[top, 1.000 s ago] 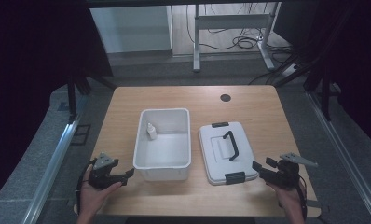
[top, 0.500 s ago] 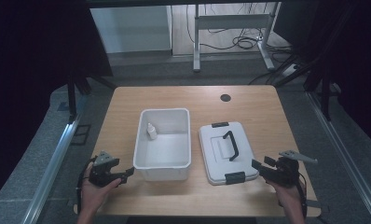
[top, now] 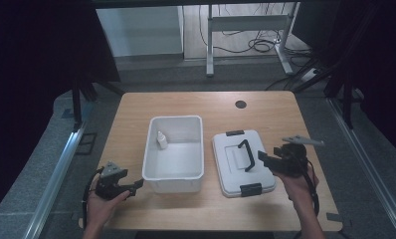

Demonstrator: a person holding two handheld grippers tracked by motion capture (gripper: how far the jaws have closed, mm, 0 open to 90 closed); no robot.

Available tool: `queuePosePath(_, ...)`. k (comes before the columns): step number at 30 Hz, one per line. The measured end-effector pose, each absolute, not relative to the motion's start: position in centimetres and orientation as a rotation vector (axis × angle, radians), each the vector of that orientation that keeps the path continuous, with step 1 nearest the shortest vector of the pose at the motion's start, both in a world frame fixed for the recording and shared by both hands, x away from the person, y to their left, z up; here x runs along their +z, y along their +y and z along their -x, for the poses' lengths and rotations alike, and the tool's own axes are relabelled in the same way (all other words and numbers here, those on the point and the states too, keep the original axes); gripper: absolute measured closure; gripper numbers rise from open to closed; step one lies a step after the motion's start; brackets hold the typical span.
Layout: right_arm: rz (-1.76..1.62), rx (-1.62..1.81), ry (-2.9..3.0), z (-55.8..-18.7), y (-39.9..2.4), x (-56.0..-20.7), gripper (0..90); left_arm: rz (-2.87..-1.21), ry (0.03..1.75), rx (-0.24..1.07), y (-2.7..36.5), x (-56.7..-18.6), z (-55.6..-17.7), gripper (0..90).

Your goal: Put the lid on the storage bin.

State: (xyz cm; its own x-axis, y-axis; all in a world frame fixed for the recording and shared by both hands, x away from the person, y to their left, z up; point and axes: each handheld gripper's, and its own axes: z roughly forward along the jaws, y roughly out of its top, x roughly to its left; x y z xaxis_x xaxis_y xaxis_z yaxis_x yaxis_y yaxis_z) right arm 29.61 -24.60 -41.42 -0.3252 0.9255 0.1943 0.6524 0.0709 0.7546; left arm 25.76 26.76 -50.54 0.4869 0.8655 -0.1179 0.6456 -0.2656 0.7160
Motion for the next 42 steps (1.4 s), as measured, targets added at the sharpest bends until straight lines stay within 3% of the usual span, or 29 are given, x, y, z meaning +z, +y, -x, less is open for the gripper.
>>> queuePosePath(14, -1.609, 1.003, 2.2, -34.3, -21.0, -38.6, 37.2, -2.011, 1.246, 0.379, 26.7, -50.7, -25.8, 23.6)
queuePosePath(31, -1.697, 0.848, 2.337, -38.3, -19.0, -38.4, 38.2, -2.005, 1.256, 0.377, 26.8, -50.8, -25.9, 23.6)
queuePosePath(42, -1.794, 0.684, 2.448, -40.9, -18.7, -40.4, 49.5, -2.017, 1.252, 0.372, 26.6, -50.9, -25.9, 23.5)
